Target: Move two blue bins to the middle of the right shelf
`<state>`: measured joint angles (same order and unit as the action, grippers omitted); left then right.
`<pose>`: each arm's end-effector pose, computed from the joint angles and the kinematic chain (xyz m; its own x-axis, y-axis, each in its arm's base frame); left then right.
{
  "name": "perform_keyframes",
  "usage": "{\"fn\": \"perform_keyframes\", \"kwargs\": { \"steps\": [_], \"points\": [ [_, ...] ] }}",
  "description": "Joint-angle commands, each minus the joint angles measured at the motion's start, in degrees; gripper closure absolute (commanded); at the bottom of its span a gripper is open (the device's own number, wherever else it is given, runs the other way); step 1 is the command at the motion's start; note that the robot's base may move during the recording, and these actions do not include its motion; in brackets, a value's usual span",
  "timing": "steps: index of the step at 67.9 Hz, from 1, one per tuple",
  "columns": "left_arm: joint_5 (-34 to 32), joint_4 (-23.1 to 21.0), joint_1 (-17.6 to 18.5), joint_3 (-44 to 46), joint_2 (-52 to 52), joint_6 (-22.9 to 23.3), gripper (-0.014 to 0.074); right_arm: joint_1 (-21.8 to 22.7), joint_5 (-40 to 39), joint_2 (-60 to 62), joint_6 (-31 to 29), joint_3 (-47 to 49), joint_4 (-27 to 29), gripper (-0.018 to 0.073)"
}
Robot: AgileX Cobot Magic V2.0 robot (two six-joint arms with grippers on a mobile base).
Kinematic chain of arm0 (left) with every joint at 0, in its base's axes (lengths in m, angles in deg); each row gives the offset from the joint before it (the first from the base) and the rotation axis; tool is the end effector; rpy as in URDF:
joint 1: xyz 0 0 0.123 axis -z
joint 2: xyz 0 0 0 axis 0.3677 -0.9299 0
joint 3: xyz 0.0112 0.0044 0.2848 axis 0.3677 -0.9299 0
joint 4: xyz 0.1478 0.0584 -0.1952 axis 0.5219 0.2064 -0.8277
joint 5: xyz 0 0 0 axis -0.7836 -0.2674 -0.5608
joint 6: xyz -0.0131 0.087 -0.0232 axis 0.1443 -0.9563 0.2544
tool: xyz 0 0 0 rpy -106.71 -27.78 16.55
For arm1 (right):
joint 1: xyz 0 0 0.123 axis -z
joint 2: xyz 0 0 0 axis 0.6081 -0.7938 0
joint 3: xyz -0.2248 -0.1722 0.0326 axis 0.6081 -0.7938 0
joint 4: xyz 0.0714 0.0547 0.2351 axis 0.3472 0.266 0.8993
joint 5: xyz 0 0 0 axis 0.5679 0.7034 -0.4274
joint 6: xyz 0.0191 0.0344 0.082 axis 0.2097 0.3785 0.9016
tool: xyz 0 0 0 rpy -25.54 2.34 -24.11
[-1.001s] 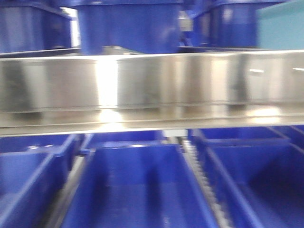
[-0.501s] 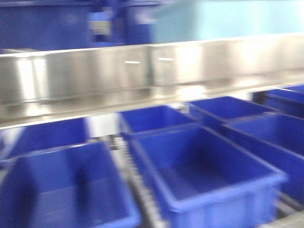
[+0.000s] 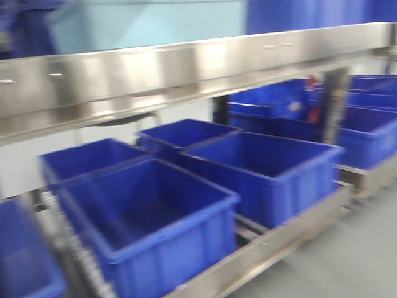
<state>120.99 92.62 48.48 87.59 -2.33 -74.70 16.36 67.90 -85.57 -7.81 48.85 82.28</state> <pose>0.2845 -0.1377 0.5169 -0.3552 0.0719 -0.9320 0.3642 0.9289 -0.0671 0.2792 0.1143 0.4967 -0.5294 -0.0367 -0.8475 -0.3347 0.9271 0.1689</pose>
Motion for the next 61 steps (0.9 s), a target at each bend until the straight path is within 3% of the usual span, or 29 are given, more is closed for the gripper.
{"fn": "perform_keyframes", "kwargs": {
  "steps": [1,61],
  "points": [
    [-4.9,-4.02,0.79,0.82,0.91,0.55,0.0707,-0.19,-1.61,0.49,-1.44,0.53,1.54,0.0712],
    [-4.9,-4.02,0.79,0.82,0.91,0.55,0.0707,-0.19,-1.61,0.49,-1.44,0.53,1.54,0.0712]
  ]
}}
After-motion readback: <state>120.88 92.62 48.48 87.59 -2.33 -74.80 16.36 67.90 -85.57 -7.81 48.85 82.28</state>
